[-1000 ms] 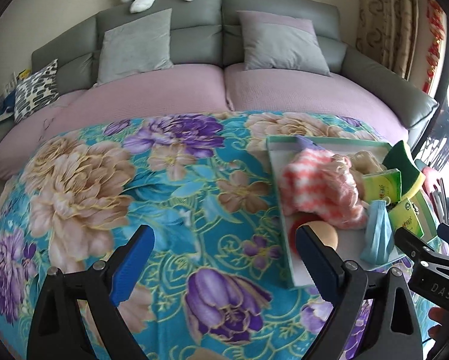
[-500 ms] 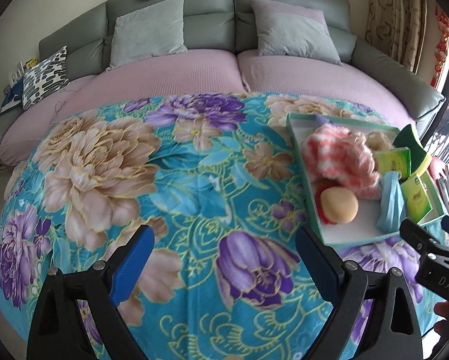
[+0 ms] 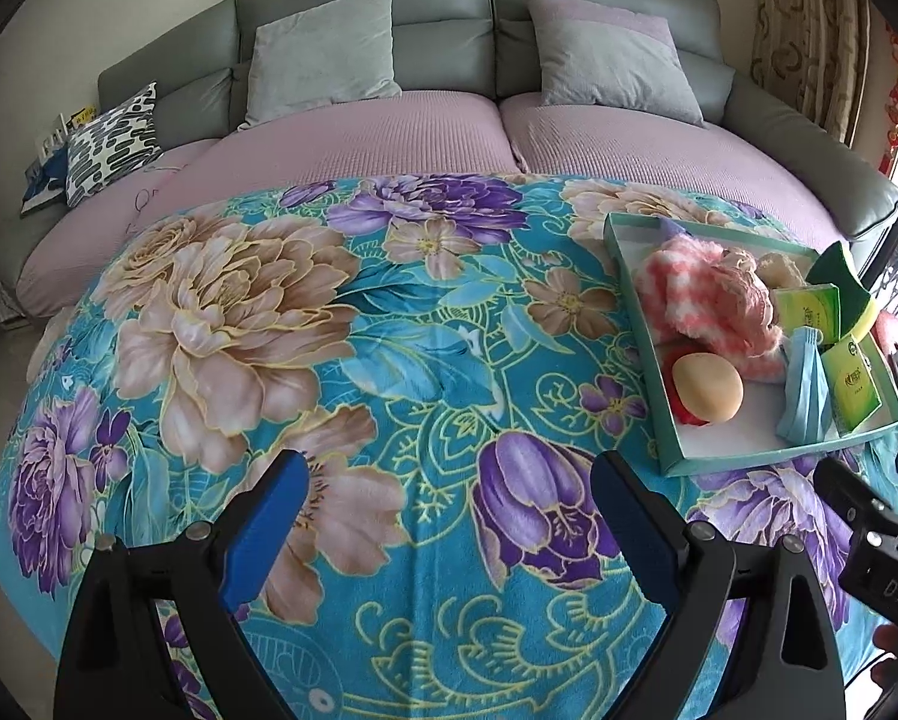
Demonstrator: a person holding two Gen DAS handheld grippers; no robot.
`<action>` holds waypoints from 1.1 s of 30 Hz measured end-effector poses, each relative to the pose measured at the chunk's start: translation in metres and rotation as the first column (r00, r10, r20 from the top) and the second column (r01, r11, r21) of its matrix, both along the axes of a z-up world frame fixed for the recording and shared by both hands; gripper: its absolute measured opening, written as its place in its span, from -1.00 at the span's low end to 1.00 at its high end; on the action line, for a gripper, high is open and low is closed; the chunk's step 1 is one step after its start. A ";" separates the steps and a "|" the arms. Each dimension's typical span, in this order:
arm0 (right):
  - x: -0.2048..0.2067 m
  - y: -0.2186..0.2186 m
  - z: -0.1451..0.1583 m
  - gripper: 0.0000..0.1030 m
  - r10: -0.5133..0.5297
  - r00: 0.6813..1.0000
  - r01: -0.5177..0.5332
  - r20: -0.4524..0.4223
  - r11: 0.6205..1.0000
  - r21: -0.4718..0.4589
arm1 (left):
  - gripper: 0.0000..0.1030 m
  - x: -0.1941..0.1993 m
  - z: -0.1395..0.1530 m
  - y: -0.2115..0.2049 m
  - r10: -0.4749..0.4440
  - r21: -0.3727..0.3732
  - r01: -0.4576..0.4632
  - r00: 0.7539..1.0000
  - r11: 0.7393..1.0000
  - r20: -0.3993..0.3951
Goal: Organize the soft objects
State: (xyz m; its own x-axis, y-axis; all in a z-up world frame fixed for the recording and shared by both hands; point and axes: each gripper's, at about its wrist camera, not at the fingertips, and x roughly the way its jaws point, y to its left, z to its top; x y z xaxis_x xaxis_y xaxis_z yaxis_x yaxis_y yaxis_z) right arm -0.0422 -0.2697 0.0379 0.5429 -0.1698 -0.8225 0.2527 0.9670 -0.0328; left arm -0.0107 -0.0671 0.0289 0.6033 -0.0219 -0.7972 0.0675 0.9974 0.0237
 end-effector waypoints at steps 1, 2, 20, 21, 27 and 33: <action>-0.001 0.000 -0.001 1.00 -0.001 1.000 0.001 -0.004 1.000 0.001 | 0.85 -0.001 0.000 0.000 0.000 0.000 0.000 1.000 1.000 0.001; -0.002 0.000 -0.002 1.00 -0.002 1.000 0.002 -0.008 1.000 0.001 | 0.85 -0.002 0.000 0.000 0.001 0.004 -0.001 1.000 1.000 0.003; -0.004 -0.001 -0.006 1.00 -0.005 1.000 0.005 -0.013 0.999 0.031 | 0.85 -0.004 -0.003 0.004 0.026 0.006 -0.026 1.000 1.000 0.003; -0.004 -0.002 -0.007 1.00 -0.008 1.000 0.008 -0.011 0.999 0.033 | 0.85 -0.003 -0.003 0.005 0.029 0.006 -0.029 1.000 1.000 0.004; -0.001 -0.006 -0.010 1.00 -0.014 1.000 0.015 -0.014 0.999 0.035 | 0.85 -0.001 -0.009 0.005 0.030 0.019 -0.030 1.000 0.999 -0.005; 0.000 -0.007 -0.011 1.00 -0.015 1.000 0.015 -0.015 1.000 0.026 | 0.85 0.001 -0.012 0.004 0.030 0.025 -0.030 1.000 0.999 -0.005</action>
State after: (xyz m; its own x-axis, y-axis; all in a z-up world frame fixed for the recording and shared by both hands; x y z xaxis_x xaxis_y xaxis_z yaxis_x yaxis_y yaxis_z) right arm -0.0419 -0.2766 0.0266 0.5278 -0.1561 -0.8349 0.2671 0.9636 -0.0113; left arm -0.0101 -0.0634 0.0166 0.5993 0.0161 -0.8003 0.0381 0.9981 0.0487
